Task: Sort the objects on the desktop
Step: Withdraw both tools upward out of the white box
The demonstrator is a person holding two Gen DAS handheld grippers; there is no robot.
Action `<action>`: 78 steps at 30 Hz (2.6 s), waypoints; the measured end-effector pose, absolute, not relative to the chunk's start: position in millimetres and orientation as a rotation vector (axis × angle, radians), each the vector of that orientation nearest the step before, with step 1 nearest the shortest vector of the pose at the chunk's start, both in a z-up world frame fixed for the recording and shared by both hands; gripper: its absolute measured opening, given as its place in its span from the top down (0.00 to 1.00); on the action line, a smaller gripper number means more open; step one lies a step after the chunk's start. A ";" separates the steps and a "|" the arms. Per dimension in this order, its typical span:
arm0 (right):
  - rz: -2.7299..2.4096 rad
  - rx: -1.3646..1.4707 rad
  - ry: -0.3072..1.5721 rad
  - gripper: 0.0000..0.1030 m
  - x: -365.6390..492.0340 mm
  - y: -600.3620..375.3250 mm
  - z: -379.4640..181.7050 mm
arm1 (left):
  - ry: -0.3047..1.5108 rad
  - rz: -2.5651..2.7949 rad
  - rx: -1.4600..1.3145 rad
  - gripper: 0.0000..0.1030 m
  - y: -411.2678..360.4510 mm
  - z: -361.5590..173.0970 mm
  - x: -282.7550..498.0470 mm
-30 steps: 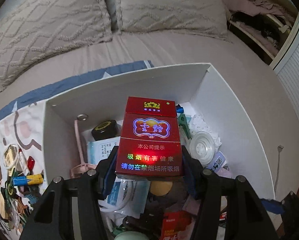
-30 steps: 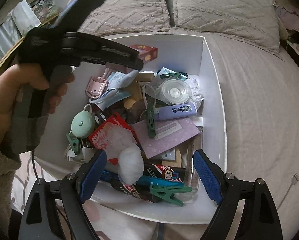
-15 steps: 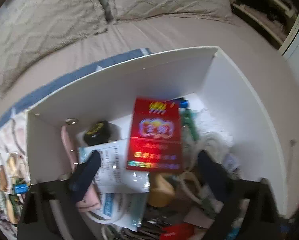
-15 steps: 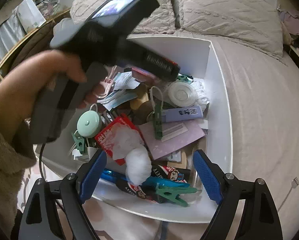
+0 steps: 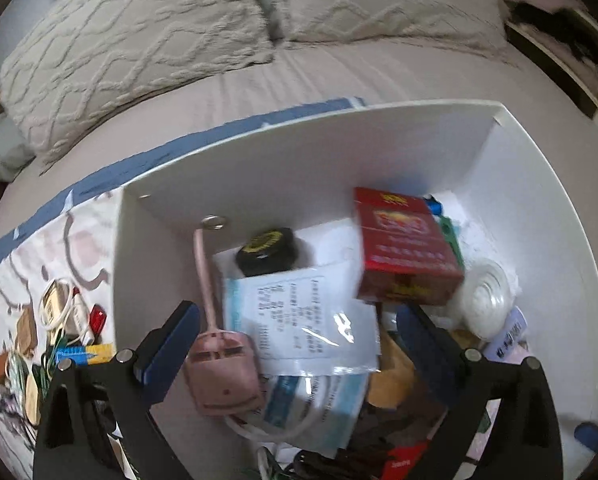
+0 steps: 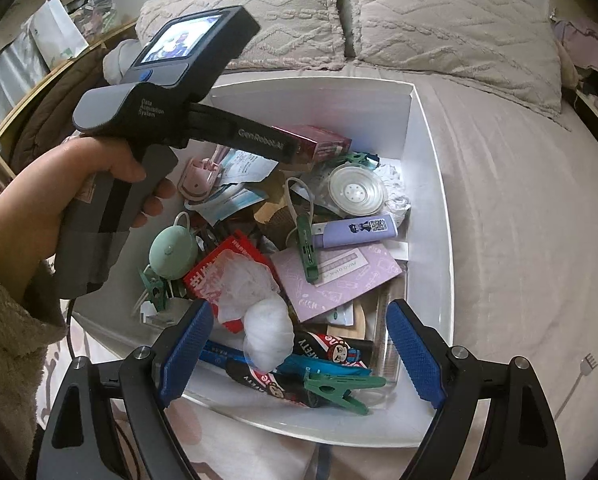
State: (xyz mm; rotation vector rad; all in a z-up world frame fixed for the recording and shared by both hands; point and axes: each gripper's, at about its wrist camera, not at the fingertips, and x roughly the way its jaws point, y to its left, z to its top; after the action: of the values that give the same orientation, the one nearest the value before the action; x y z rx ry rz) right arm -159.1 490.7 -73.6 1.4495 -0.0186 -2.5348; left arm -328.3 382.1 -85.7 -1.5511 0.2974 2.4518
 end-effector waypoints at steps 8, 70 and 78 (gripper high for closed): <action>-2.544 1.451 -0.016 0.14 -158.3 492.6 -72.8 | 0.221 2.356 -1.503 0.04 407.4 -83.2 -327.6; -2.820 1.268 0.032 0.00 -157.3 520.0 -46.3 | 0.243 2.614 -1.211 0.03 325.6 -28.9 -244.8; -2.842 1.264 0.042 0.00 -156.4 522.3 -46.4 | 0.201 2.624 -1.178 0.03 295.3 -26.4 -229.7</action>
State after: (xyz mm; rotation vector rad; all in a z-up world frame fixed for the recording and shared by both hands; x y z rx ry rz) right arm -156.4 522.3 -46.4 1.2644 0.0418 -2.8416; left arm -229.7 295.3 -26.4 -1.1778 0.2012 2.6243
